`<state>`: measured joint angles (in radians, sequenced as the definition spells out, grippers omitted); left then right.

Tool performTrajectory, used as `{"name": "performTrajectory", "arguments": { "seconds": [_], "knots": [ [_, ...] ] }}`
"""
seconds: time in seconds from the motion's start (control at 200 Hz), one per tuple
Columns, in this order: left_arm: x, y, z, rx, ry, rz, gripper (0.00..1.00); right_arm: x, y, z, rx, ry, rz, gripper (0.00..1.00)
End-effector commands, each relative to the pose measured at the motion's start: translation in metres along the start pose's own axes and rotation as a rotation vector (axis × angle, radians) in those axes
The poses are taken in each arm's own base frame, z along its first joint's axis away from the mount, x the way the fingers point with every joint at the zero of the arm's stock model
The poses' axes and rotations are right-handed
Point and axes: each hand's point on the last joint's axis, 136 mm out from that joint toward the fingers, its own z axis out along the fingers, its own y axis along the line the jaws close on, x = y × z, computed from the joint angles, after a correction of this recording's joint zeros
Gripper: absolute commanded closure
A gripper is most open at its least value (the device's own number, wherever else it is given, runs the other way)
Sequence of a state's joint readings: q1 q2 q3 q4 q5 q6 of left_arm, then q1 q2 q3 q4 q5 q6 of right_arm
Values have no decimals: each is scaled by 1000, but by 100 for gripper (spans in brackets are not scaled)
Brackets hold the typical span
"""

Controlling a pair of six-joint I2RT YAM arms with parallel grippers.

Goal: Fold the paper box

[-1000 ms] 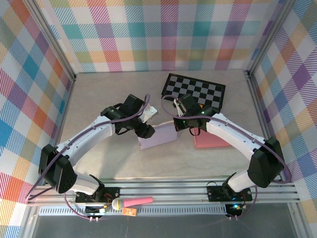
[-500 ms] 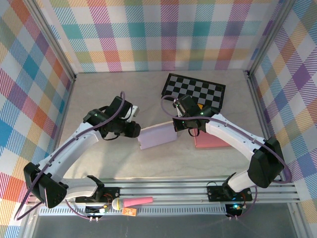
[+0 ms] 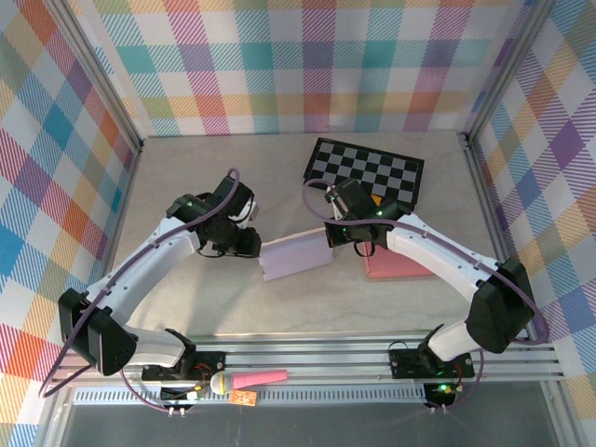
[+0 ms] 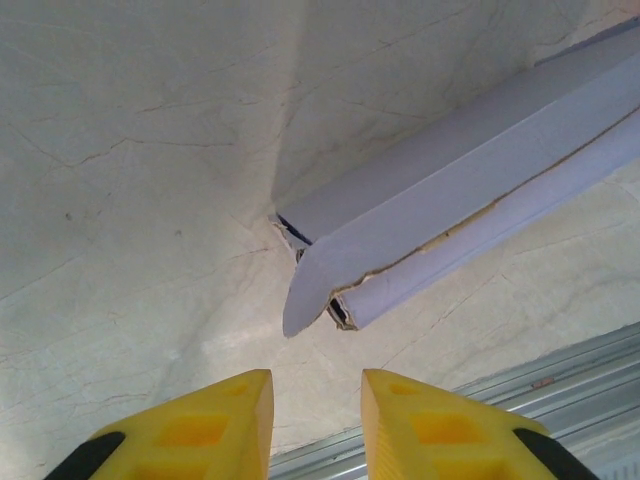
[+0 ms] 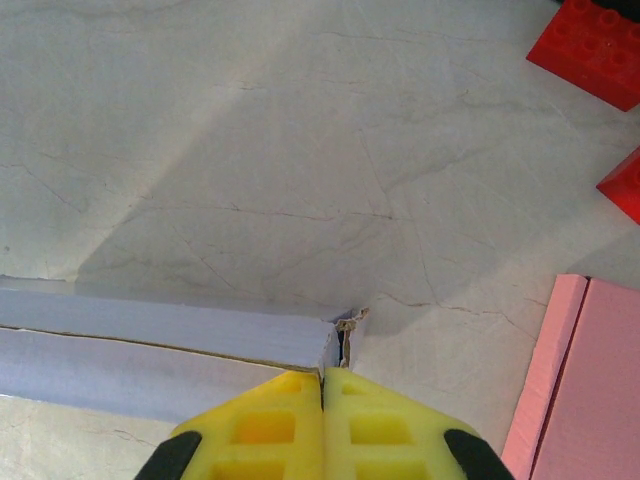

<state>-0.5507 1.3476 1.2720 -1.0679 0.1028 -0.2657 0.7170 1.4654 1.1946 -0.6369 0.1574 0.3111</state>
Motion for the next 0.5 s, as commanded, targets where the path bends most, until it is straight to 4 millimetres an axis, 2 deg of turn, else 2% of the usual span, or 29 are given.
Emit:
{"name": "performTrajectory", "arguments": {
  "seconds": [0.0,0.195,0.495],
  "knots": [
    [-10,1,-1,-6,-16,-10,76,20,-3,-2,13,64,5,100],
    [-18,0,4,5,-41,-8,77,20,-2,-1,9,65,6,100],
    [-12,0,16,11,0,-7,80,19,-2,-1,12,64,8,100]
  ]
}}
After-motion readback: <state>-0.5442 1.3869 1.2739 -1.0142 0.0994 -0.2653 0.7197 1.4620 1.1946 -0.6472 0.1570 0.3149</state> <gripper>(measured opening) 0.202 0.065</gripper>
